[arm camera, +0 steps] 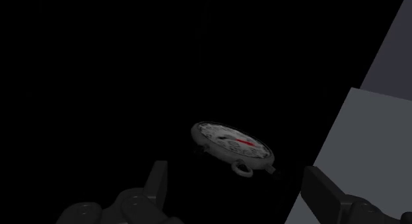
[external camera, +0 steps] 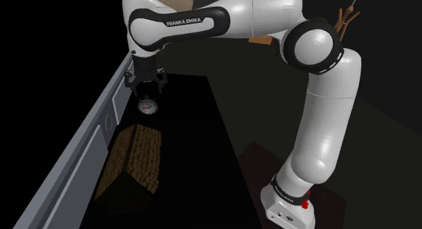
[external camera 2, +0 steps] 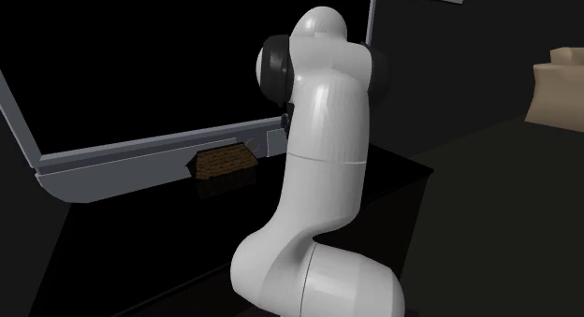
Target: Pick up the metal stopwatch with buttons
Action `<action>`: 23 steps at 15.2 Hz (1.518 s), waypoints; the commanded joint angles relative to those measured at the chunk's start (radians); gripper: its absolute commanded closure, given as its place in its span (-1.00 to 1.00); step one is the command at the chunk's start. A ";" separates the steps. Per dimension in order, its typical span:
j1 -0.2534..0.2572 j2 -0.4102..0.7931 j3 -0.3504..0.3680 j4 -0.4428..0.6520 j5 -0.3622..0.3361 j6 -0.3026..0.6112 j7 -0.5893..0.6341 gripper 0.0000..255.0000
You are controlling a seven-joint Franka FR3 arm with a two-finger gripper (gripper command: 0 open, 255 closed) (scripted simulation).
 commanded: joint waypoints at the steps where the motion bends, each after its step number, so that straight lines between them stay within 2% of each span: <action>1: 0.005 0.022 -0.002 0.008 -0.007 0.011 0.012 -1.00; 8: 0.004 0.037 -0.006 -0.048 -0.015 0.080 0.019 -1.00; 9: 0.004 0.037 -0.006 -0.048 -0.016 0.080 0.019 1.00; 18: 0.004 0.037 -0.006 -0.048 -0.015 0.080 0.019 1.00; 23: 0.005 0.024 -0.003 0.002 -0.008 0.018 0.013 1.00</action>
